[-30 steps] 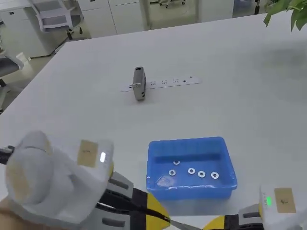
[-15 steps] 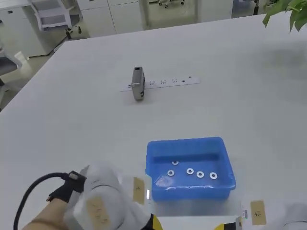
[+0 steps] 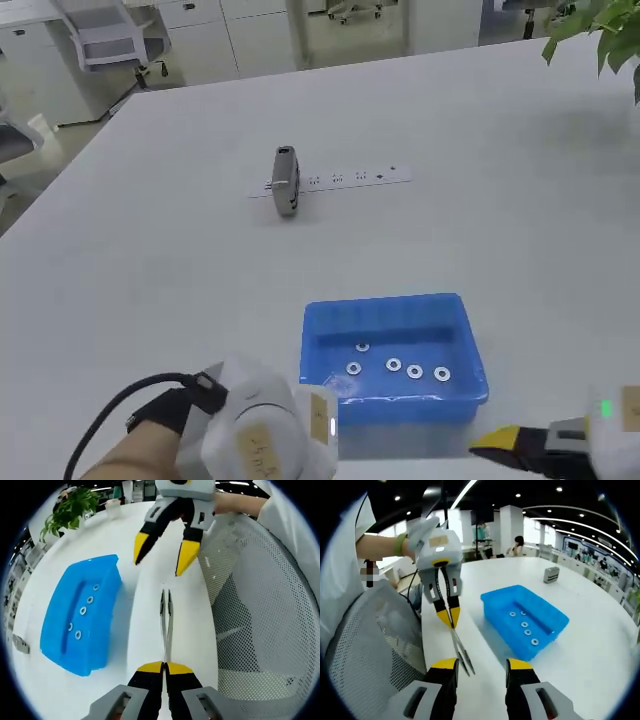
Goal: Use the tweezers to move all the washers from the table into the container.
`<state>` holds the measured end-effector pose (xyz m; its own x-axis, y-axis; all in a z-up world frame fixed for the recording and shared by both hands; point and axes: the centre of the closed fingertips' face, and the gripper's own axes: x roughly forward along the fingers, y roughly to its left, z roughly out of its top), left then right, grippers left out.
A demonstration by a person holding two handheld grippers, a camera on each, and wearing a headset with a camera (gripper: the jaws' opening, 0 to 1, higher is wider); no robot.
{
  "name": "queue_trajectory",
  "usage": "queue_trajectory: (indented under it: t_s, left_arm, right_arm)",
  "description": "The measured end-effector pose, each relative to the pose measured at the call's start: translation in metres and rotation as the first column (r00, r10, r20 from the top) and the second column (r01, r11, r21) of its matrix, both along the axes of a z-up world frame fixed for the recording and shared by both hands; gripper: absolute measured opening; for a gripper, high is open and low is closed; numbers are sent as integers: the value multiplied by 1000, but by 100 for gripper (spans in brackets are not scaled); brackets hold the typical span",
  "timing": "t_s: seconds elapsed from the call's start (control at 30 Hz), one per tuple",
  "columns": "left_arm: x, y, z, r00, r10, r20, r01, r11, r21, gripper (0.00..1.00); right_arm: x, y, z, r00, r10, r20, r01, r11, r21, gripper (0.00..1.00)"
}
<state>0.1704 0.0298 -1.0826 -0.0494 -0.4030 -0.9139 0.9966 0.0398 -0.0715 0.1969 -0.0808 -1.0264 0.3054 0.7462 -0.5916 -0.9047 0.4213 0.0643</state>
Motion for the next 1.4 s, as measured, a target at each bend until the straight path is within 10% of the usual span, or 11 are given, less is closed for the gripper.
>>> queue_trajectory:
  t_s: [0.27,0.53,0.7,0.8,1.03,1.17,1.4]
  left_arm:
    - [-1,1,-3,1000,13,-11,-13,1000,19,0]
    - [3,10,-1,993,113,-28,-113,994,10,0]
    - [11,23,20,947,321,-31,-322,942,-95,4]
    - [14,36,40,899,437,-4,-431,884,-183,11]
    - [13,70,107,694,720,19,-620,611,-493,39]
    - [4,88,141,589,807,54,-612,489,-621,53]
    - [-16,91,177,448,894,14,-554,290,-780,78]
  right_arm:
    - [11,-91,34,971,-218,103,219,976,-4,46]
    - [4,-145,45,904,-421,79,413,906,93,49]
    - [0,-137,50,894,-441,82,429,893,133,51]
    - [2,-130,56,889,-449,88,431,887,166,55]
    - [7,-125,79,871,-475,124,439,867,236,67]
    - [7,-124,101,853,-501,148,443,844,303,74]
    - [-5,-122,121,835,-521,177,442,826,349,81]
